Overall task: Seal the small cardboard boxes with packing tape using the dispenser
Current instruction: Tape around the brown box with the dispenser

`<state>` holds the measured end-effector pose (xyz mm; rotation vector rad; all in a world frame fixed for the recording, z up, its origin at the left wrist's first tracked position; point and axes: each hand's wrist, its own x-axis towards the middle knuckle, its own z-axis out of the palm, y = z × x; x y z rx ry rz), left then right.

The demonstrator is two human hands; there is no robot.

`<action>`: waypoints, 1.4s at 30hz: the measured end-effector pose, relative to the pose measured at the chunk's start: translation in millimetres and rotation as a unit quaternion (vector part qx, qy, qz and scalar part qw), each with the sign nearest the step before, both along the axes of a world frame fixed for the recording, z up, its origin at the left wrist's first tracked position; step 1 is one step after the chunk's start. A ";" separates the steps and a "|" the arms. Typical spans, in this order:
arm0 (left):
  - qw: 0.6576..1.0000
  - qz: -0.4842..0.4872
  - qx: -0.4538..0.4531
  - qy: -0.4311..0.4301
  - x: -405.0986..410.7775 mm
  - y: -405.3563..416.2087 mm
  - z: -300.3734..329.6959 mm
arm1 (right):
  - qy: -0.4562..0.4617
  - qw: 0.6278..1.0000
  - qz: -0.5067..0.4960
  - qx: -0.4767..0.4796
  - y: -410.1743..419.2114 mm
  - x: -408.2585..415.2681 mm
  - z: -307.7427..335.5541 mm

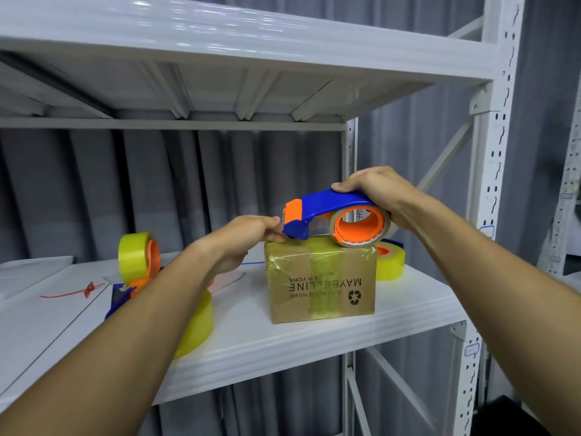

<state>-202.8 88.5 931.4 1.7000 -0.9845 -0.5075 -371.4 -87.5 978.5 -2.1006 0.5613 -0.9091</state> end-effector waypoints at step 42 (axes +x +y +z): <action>0.999 0.016 0.044 -0.022 5.3 -10.4 6.6 | -0.027 0.995 0.051 0.080 -26.9 20.2 -2.3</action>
